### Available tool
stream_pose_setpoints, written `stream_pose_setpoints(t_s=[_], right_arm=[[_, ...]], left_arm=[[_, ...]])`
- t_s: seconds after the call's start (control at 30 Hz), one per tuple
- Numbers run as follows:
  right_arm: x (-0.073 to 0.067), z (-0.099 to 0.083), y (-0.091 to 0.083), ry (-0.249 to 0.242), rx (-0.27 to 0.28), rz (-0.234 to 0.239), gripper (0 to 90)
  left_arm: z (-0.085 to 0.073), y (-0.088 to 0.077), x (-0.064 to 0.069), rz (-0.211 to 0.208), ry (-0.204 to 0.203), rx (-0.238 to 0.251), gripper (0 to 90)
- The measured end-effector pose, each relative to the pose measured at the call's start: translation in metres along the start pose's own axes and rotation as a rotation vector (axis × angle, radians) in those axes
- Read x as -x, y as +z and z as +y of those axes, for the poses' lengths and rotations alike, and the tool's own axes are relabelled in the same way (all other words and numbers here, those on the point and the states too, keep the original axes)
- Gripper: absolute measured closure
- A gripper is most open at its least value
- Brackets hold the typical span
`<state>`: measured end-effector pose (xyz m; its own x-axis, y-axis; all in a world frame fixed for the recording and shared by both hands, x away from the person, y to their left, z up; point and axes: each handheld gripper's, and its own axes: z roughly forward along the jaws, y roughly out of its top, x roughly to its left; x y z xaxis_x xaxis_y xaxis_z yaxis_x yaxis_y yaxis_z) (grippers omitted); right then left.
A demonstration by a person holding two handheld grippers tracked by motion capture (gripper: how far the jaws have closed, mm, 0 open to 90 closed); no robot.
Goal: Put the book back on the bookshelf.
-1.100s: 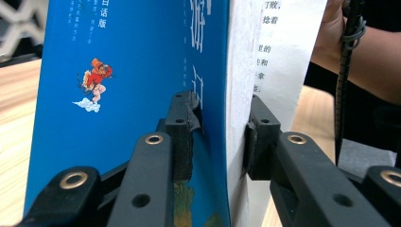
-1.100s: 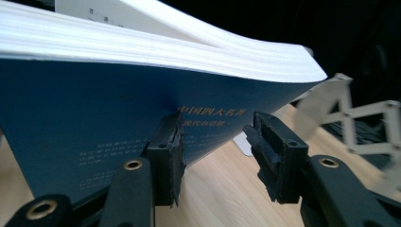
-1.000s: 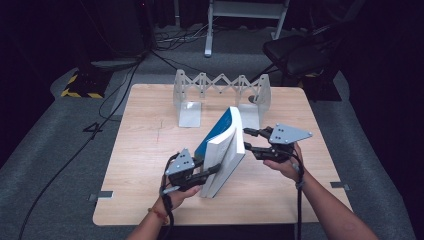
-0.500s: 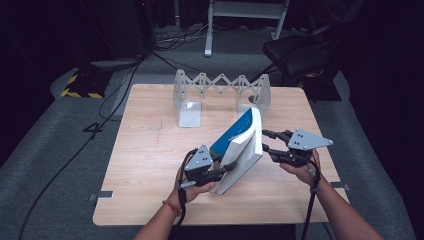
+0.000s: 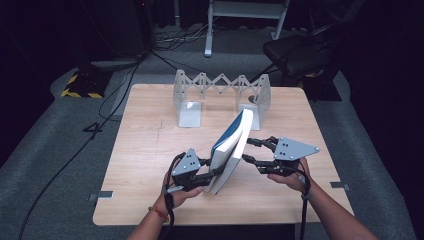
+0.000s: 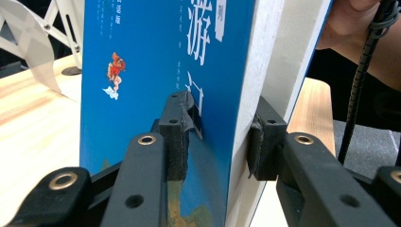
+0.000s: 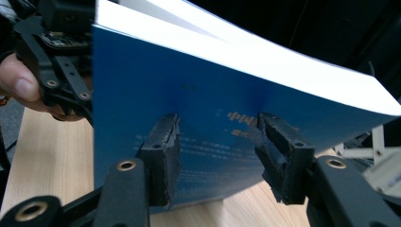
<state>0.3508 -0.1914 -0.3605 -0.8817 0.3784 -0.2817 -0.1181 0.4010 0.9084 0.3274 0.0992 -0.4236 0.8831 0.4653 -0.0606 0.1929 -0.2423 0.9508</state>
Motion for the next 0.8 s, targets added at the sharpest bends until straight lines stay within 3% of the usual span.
stream_pose_setpoints(t_s=[0.1, 0.17, 0.2, 0.23, 0.37, 0.47, 0.6, 0.63, 0.8], right_arm=[[-0.004, 0.005, 0.006, -0.021, -0.009, 0.004, 50.3], [-0.006, 0.005, 0.010, -0.018, -0.012, 0.013, 49.7], [-0.006, 0.005, 0.010, -0.018, -0.012, 0.013, 49.7], [-0.008, 0.005, 0.012, -0.019, -0.018, 0.020, 49.6], [-0.016, 0.004, 0.019, -0.028, -0.038, 0.049, 49.1], [-0.022, 0.005, 0.025, -0.047, -0.054, 0.064, 48.7], [-0.026, 0.006, 0.033, -0.036, -0.058, 0.074, 48.6], [-0.027, 0.006, 0.035, -0.036, -0.063, 0.075, 48.6], [-0.031, 0.004, 0.045, -0.029, -0.065, 0.068, 47.1]], left_arm=[[0.001, -0.008, 0.000, -0.015, 0.002, 0.005, 59.8], [0.002, -0.012, 0.002, -0.018, 0.005, 0.003, 48.1], [0.004, -0.015, 0.004, -0.021, 0.007, -0.009, 48.1], [0.005, -0.016, 0.006, -0.018, 0.014, -0.029, 39.9], [0.000, -0.016, 0.020, -0.010, 0.062, -0.123, 27.9], [-0.006, -0.010, 0.035, 0.056, 0.065, -0.149, 15.9], [-0.011, 0.000, 0.045, 0.174, 0.039, -0.139, 14.0], [-0.011, 0.000, 0.045, 0.174, 0.039, -0.139, 14.1], [-0.016, 0.014, 0.048, 0.313, -0.029, -0.103, 15.9]])
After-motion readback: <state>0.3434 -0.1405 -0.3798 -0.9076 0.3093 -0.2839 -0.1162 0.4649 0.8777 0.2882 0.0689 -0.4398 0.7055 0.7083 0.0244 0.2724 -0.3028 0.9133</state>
